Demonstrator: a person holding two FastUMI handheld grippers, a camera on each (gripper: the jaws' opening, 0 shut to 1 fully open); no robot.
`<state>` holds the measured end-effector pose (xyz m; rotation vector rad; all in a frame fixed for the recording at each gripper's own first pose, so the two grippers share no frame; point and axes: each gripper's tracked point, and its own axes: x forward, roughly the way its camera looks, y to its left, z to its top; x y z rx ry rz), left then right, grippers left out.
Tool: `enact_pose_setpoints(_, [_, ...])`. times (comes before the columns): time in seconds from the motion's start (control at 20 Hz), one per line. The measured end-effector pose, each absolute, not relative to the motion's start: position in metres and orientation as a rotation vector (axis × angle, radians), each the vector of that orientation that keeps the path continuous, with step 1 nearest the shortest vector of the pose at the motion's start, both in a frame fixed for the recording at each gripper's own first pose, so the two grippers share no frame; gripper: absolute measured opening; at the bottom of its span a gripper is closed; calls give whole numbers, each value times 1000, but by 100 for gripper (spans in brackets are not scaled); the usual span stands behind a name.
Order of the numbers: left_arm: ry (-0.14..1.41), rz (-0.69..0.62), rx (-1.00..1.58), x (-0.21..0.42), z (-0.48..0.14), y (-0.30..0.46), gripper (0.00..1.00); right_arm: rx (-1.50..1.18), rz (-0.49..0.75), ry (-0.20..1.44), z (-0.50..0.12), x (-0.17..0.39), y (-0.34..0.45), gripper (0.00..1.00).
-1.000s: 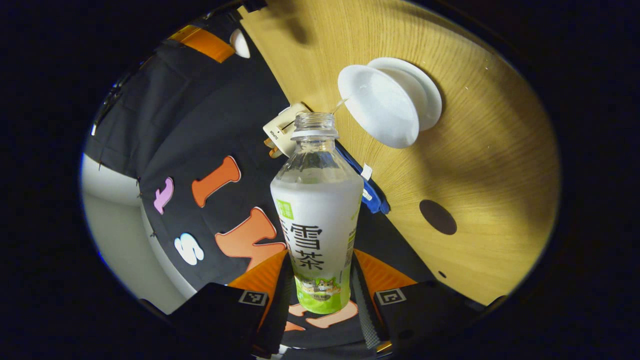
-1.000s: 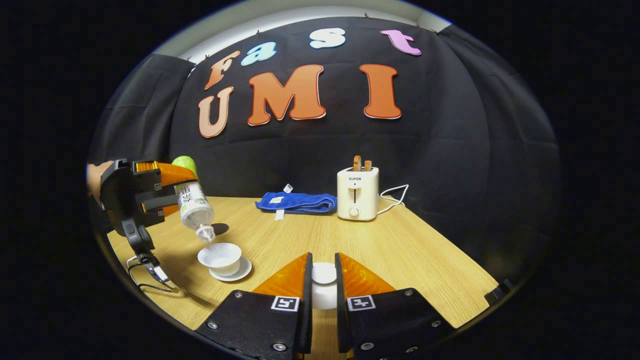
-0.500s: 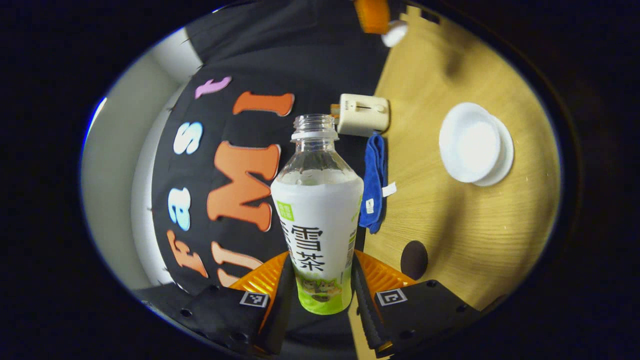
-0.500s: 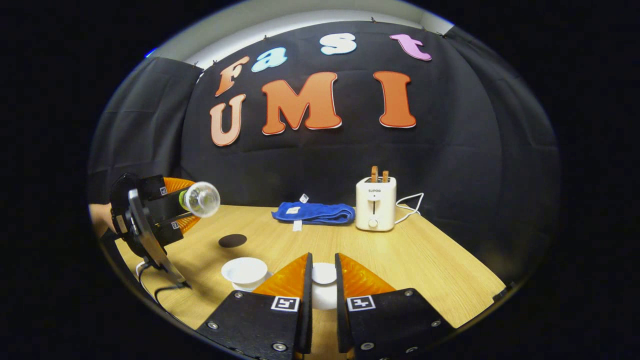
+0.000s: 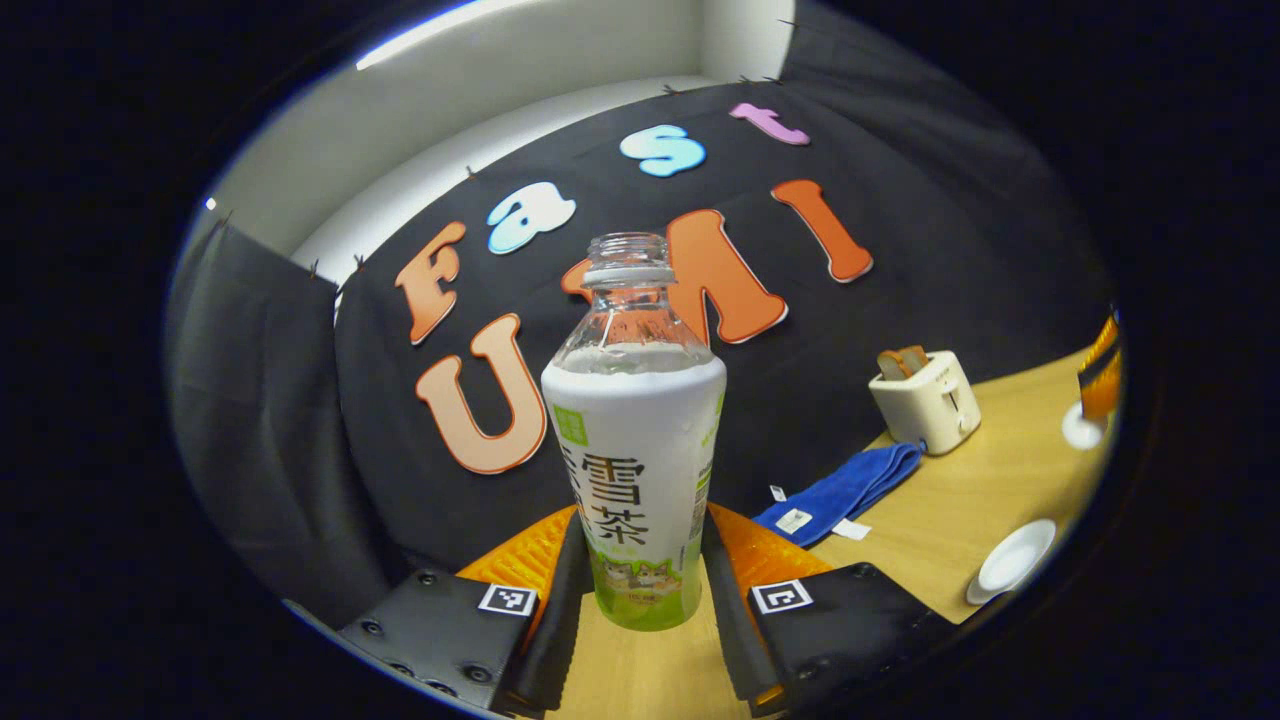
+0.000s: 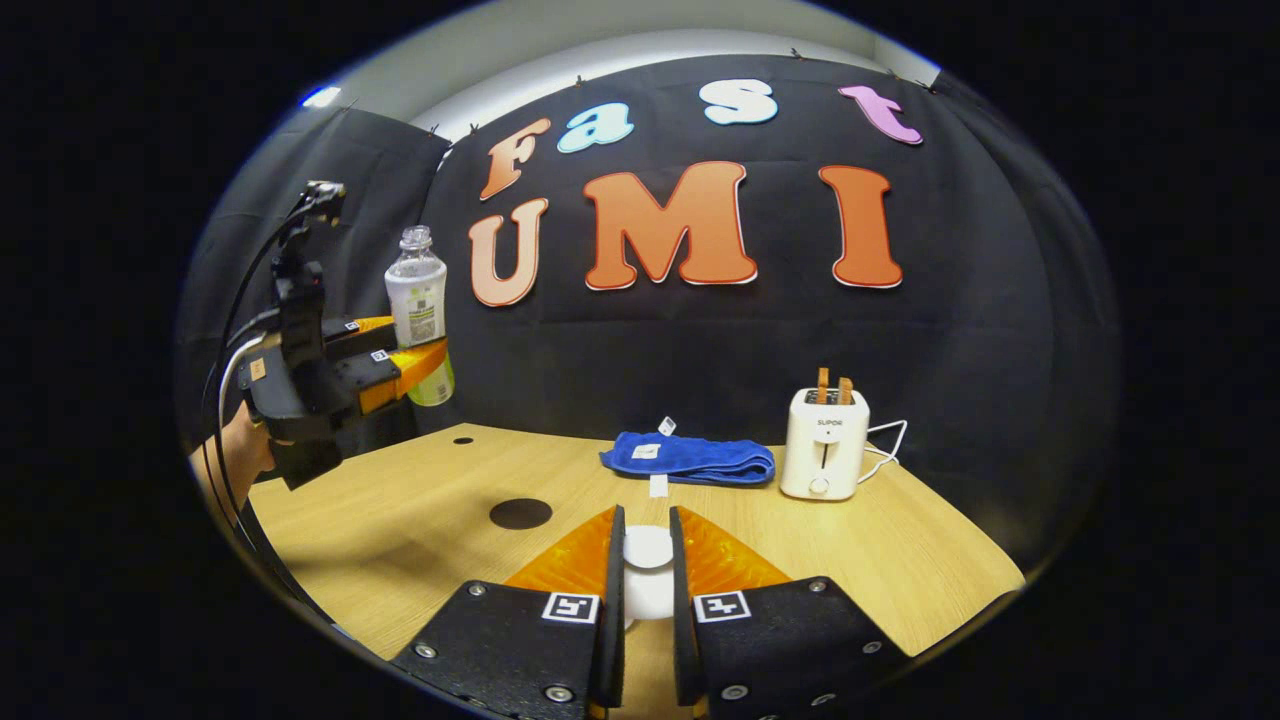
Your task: Open the teacup lid with one hand, grasp the water bottle and pour water into the teacup with the other hand; after pouring, place the water bottle on the coaster and then close the teacup lid.
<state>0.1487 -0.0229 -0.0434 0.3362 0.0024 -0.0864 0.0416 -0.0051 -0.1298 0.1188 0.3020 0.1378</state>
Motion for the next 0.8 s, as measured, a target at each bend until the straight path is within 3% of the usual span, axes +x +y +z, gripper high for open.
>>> enact_pose_setpoints(0.25, [75, -94, 37, 170, -78, -12, 61, 96, 168, 321, -138, 52, 17, 20])
enact_pose_setpoints(0.45, [189, -125, -129, 188, -140, -21, 63, 77, 188, 346, -151, 56, 27, 20])
enact_pose_setpoints(0.7, [309, -131, -169, 201, -201, -25, 65, 64, 201, 384, -171, 56, 31, 20])
enact_pose_setpoints(0.8, [341, -139, -161, 202, -220, -29, 62, 76, 209, 400, -179, 56, 34, 20])
